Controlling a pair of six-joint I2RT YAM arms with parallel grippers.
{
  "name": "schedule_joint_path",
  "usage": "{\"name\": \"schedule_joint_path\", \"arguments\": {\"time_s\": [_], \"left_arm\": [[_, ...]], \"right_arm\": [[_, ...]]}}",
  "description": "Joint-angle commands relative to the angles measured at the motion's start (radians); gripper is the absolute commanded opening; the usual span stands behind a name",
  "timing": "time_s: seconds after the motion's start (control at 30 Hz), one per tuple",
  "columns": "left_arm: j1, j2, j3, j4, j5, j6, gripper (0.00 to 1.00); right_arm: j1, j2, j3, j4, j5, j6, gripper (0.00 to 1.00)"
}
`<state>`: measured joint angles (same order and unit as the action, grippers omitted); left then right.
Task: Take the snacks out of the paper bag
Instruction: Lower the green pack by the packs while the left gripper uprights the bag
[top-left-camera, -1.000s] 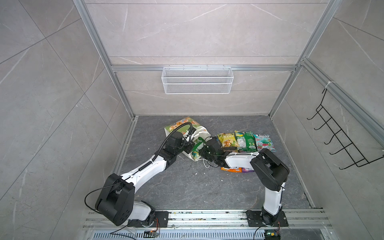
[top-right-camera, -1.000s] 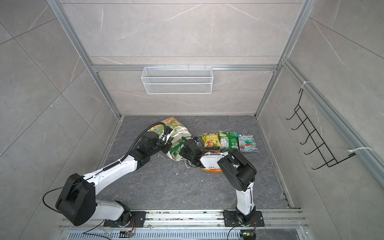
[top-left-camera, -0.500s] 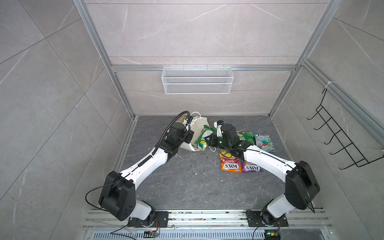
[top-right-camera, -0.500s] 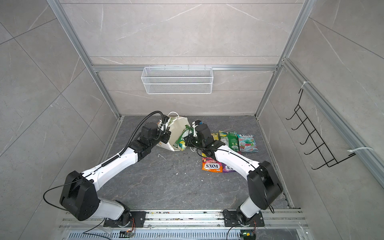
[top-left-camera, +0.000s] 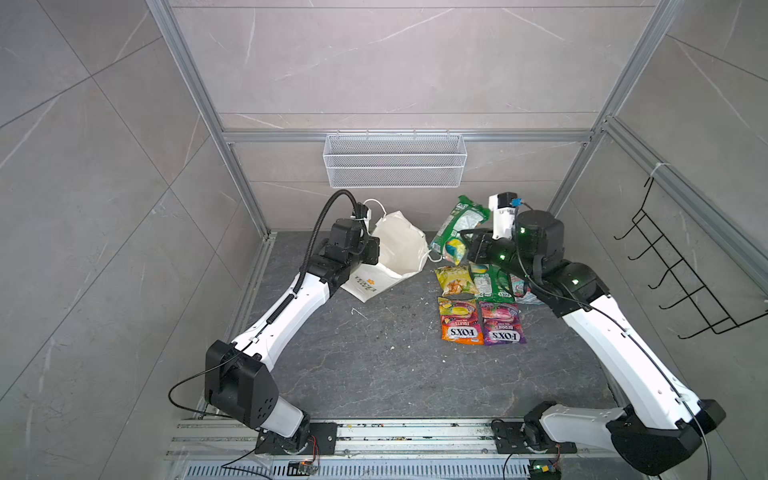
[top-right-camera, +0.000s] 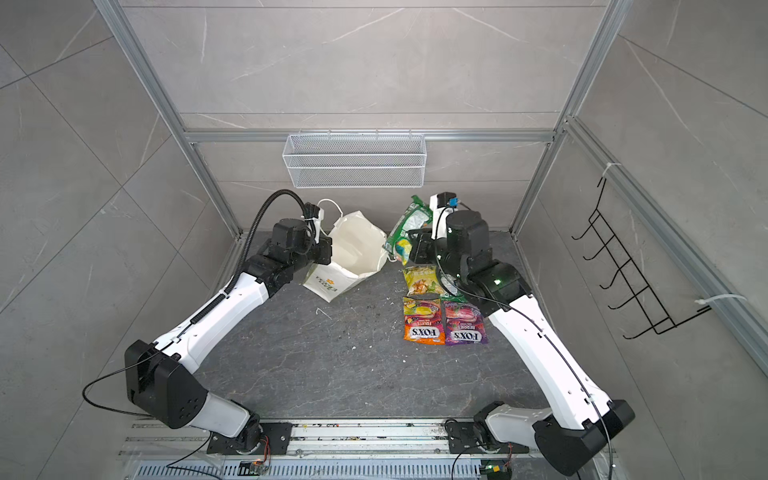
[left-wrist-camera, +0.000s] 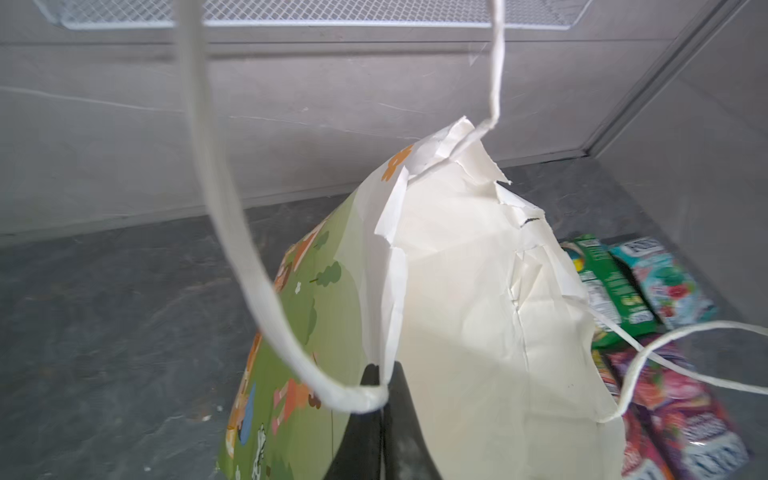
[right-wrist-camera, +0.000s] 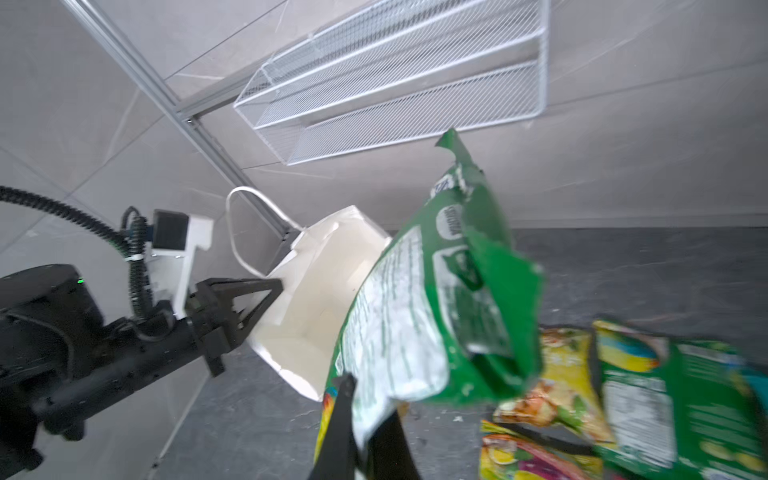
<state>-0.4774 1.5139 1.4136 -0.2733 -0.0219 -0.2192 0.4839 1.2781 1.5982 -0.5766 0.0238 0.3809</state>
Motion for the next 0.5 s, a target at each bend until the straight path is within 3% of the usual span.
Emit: {"name": "schedule_joint_path", "arguments": {"time_s": [0.0, 0.07, 0.2, 0.33, 0.47], "left_arm": [[0.023, -0.023, 0.041, -0.033, 0.198, -0.172, 0.0], [0.032, -0.039, 0.03, -0.01, 0.279, -0.237, 0.0], [0.042, -0.031, -0.01, 0.016, 0.34, -0.327, 0.0], [0.057, 0.01, -0.033, 0.025, 0.392, -0.367, 0.0], [0.057, 0.006, -0.074, 0.035, 0.344, -0.349, 0.0]], "right_arm": [[-0.032, 0.07, 0.123, -0.245, 0.221, -0.118, 0.0], [-0.056, 0.144, 0.228, -0.387, 0.318, -0.166, 0.0], [-0.08, 0.286, 0.38, -0.617, 0.532, -0.216, 0.0], [-0.13, 0.378, 0.467, -0.776, 0.614, -0.201, 0.0], [-0.185, 0.435, 0.48, -0.883, 0.629, -0.195, 0.0]]}}
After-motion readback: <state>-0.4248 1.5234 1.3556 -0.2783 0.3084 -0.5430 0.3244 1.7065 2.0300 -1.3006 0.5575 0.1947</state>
